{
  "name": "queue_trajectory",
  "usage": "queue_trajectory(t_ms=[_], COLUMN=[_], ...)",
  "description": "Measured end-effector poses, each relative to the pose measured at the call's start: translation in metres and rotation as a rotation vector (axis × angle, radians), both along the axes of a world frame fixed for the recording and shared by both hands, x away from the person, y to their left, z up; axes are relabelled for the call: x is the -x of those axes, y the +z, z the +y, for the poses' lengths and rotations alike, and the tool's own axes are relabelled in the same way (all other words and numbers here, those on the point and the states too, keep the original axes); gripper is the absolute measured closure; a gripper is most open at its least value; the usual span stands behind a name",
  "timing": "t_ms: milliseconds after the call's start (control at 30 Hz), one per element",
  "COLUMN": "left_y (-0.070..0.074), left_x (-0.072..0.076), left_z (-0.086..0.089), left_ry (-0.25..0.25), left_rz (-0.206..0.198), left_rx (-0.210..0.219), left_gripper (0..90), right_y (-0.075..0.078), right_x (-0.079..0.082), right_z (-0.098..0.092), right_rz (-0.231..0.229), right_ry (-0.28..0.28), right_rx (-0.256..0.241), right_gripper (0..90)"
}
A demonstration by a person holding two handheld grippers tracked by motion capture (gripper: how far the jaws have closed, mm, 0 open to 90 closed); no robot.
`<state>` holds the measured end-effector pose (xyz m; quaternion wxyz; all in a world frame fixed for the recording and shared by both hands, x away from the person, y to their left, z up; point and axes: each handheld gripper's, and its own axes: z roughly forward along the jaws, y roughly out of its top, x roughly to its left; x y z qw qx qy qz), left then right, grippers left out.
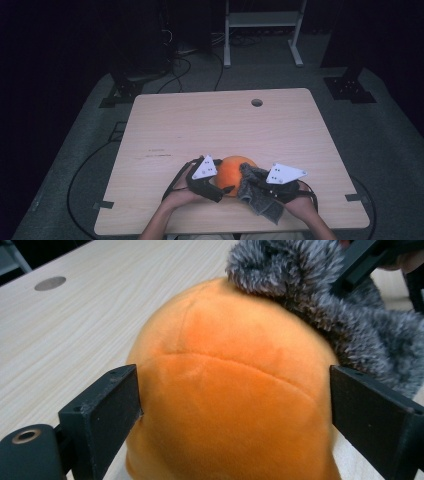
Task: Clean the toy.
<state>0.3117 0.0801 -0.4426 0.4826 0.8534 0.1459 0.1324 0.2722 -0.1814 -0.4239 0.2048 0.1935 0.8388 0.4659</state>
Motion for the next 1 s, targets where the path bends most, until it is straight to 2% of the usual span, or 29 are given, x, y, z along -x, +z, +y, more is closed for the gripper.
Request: queue_trajectory(t_ms=[133,267,300,333,400,433,467,533,600,633,700,733,767,833,867,933,1000], left_y=[-0.001,-0.002,-0.002,-0.003,-0.004,-0.004,-0.004,-0.005,-0.006,-0.006,-0.006,-0.006,-0.006,-0.006,-0.006,-0.006,-0.005], left_x=[0.000,0.003,0.004,0.005,0.005,0.005,0.004,0.003,0.003,0.003,0.004,0.005,0.005,0.005,0.006,0.006,0.007], left_z=[0.004,0.006,0.006,0.006,0.006,0.007,0.008,0.011,0.013,0.013,0.011,0.011,0.010,0.009,0.008,0.008,0.007], left_ry=[0.006,-0.007,-0.007,-0.008,-0.013,-0.015,-0.016,-0.016,-0.020,-0.019,-0.023,-0.024,-0.024,-0.031,-0.031,-0.027,-0.028], left_rz=[0.029,0.008,0.003,0.001,-0.004,-0.006,-0.002,0.006,0.013,0.012,0.003,0.003,0.002,-0.004,-0.008,-0.007,-0.006], left_rx=[-0.023,-0.060,-0.071,-0.082,-0.087,-0.087,-0.085,-0.091,-0.089,-0.090,-0.093,-0.095,-0.094,-0.096,-0.095,-0.099,-0.100], left_gripper=[15.5,17.0,17.1,17.2,17.2,17.2,17.2,17.2,17.1,17.1,17.1,17.1,17.1,17.1,17.1,17.1,17.0], right_y=[-0.006,-0.018,-0.018,-0.014,-0.003,0.002,0.005,0.001,-0.011,-0.016,-0.019,-0.017,-0.013,-0.003,0.002,0.003,-0.007], right_x=[-0.009,-0.018,-0.018,-0.017,-0.012,-0.009,-0.009,-0.008,-0.012,-0.015,-0.018,-0.017,-0.015,-0.012,-0.011,-0.011,-0.012], right_z=[-0.015,-0.034,-0.037,-0.038,-0.036,-0.032,-0.028,-0.023,-0.023,-0.026,-0.033,-0.034,-0.034,-0.031,-0.028,-0.019,-0.014], right_rz=[0.048,0.113,0.114,0.106,0.078,0.061,0.051,0.055,0.074,0.096,0.135,0.125,0.114,0.089,0.077,0.081,0.079], right_ry=[-0.005,-0.093,-0.109,-0.114,-0.080,-0.059,-0.039,-0.023,-0.036,-0.052,-0.069,-0.071,-0.071,-0.043,-0.027,0.012,0.018], right_rx=[-0.045,-0.014,0.001,-0.010,-0.082,-0.098,-0.095,-0.052,0.025,0.040,0.036,0.038,0.018,-0.063,-0.084,-0.074,-0.025], right_gripper=[76.9,76.9,76.9,76.9,76.9,76.9,76.8,76.9,76.9,76.9,76.9,76.8,76.9,76.8,76.8,76.8,76.9])
